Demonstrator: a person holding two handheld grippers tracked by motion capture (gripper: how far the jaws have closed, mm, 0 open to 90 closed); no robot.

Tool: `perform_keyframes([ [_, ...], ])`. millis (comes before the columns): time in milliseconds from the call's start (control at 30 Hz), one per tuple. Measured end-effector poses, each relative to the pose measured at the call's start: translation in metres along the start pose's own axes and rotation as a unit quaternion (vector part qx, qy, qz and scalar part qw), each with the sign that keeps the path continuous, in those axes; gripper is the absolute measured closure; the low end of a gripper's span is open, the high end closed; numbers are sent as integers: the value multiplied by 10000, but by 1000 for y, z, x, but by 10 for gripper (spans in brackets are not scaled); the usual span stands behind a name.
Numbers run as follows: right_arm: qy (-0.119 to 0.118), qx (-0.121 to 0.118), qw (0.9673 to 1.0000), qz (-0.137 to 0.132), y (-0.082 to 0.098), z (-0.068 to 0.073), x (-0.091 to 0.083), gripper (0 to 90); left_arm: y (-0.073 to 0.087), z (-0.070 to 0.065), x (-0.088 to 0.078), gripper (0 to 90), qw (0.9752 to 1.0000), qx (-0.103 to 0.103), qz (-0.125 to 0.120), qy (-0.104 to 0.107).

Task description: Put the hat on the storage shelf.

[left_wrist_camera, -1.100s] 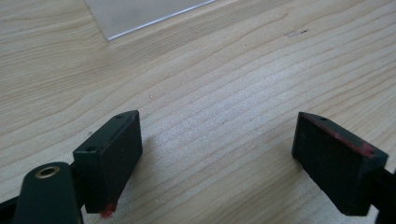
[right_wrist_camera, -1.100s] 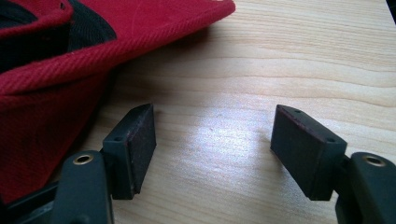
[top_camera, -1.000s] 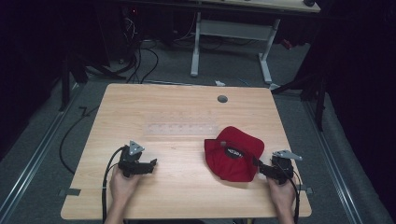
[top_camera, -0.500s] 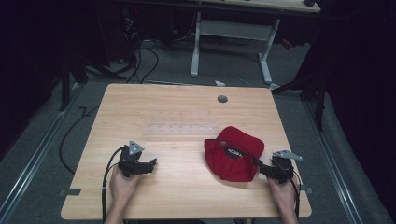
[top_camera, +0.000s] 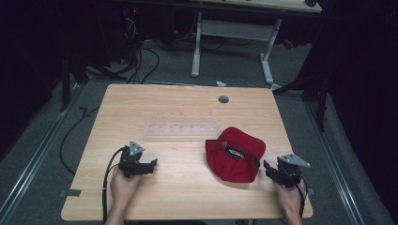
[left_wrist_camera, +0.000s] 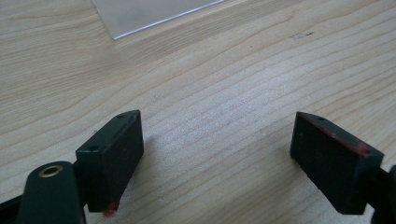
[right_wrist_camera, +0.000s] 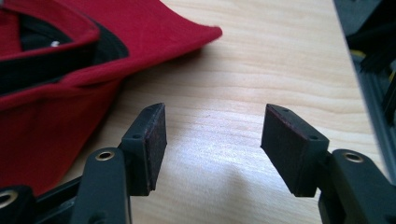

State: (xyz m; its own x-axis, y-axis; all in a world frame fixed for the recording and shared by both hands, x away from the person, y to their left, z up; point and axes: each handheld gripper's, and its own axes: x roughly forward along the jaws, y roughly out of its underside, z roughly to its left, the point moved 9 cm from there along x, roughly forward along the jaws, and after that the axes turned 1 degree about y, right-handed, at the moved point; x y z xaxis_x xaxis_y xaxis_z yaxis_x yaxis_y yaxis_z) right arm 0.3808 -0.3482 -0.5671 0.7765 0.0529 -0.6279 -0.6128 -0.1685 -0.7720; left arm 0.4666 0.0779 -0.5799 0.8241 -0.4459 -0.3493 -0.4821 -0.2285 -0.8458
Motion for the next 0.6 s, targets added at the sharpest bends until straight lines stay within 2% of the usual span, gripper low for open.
perform_keyframes([
  [67,7,-11,10000,-32,0,0,-4,411,0,0,0,175,10000,0,0,0],
  [167,-16,-25,9997,-257,0,0,-21,410,0,0,0,175,10000,-4,-3,-4],
  [200,-16,-25,9997,-257,0,0,-21,410,0,0,0,175,10000,-4,-4,-5],
  [233,9,-107,9992,-375,2,1,-29,405,0,0,0,175,10000,-4,-5,-9],
  [300,36,-170,9990,-414,3,2,-33,404,0,0,0,175,10000,6,1,-11],
  [333,95,-373,9978,-534,5,5,-40,401,0,0,0,175,10000,5,-2,-11],
  [400,82,-462,9973,-571,7,7,-43,401,0,0,0,175,10000,5,-3,-12],
  [433,-56,-514,9970,-572,9,12,-48,407,0,0,0,175,10000,4,-3,-12],
  [467,-56,-514,9970,-572,9,12,-48,407,0,0,0,175,10000,3,-4,-13],
  [500,-358,-336,9976,-482,11,18,-54,399,0,0,0,175,10000,2,-5,-13],
  [533,-358,-336,9976,-482,11,18,-54,399,0,0,0,175,10000,2,-4,-14],
  [600,-572,-214,9966,-547,12,24,-59,393,0,0,0,175,10000,4,-3,-13],
])
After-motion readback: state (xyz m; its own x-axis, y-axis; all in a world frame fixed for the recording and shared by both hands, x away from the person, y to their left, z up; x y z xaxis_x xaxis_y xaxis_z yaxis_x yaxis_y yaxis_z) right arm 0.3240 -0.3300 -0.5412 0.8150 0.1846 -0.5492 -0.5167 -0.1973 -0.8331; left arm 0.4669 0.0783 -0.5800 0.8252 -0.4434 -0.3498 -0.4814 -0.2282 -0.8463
